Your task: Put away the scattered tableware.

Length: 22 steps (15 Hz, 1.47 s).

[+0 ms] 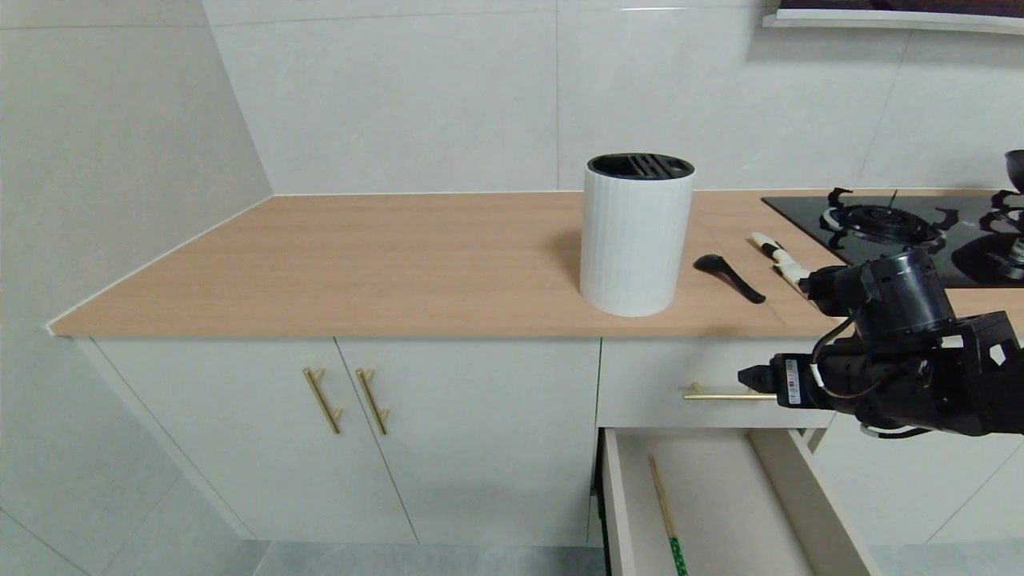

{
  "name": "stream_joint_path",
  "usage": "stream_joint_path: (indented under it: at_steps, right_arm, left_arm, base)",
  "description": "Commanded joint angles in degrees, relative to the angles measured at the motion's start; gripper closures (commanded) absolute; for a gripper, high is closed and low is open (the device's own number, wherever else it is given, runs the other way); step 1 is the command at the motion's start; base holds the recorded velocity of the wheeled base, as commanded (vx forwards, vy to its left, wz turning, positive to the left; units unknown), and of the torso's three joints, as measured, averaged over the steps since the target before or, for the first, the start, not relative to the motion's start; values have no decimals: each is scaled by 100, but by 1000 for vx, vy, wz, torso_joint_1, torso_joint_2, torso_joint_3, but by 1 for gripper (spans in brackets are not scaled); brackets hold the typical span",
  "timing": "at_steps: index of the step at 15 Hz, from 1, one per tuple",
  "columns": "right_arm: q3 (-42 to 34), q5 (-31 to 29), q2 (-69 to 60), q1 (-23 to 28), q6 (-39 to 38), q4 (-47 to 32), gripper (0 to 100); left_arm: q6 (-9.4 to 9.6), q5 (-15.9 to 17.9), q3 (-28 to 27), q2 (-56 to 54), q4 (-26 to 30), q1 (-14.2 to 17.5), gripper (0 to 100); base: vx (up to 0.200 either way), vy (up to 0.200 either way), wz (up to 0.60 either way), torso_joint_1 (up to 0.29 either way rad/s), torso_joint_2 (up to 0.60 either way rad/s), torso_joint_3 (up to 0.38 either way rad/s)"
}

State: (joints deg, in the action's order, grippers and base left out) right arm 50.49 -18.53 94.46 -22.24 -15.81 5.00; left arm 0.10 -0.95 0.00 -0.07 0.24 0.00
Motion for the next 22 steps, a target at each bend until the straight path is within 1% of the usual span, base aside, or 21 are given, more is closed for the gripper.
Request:
stream_joint_path:
  at_steps: [1,7,10,13,14,15,16,17,19,20,22]
  right_arm:
    - [-4,-2,19,0,-1,1,0]
    - [4,-2,37,0,-1,10,0]
    - [4,-10,72,0,-1,54,0]
    - [127,-72,538,35,184,766,0]
    - [303,16,722,211,368,1109,0]
    - [426,69,846,299,482,1258,0]
    - [602,174,1030,413,667,1434,0]
    - [1085,596,1390,694,922,1557,0]
    - [1604,1238,1716,967,957,1548,0]
    - [1797,1651,1847,1125,1027,1557,0]
    - [1999,2169,1953,1345,1221,1566,0]
  left_arm:
    - [-1,-2,0,7,2,0,0]
    - [-1,-2,0,7,2,0,0]
    - [-1,-2,0,7,2,0,0]
    - [-1,-2,0,7,2,0,0]
    - [-1,-2,0,7,2,0,0]
    - [-1,-2,0,7,2,0,0]
    - [-1,-2,0,7,2,0,0]
    - [-1,-2,0,7,2,0,0]
    - [-1,-2,0,7,2,0,0]
    - [-1,-2,0,7,2,0,0]
    - [-1,-2,0,7,2,0,0]
  base:
    - [0,0,0,212,-496,-261]
    - [0,0,0,225,-517,-290]
    - [0,0,0,108,-217,-119]
    - [0,0,0,9,-20,-25]
    - [0,0,0,0,0,0]
    - [0,0,0,0,0,0]
    - [0,0,0,0,0,0]
    - [0,0,0,0,0,0]
    - [0,0,0,0,0,0]
    - [0,0,0,0,0,0]
    - [0,0,0,0,0,0]
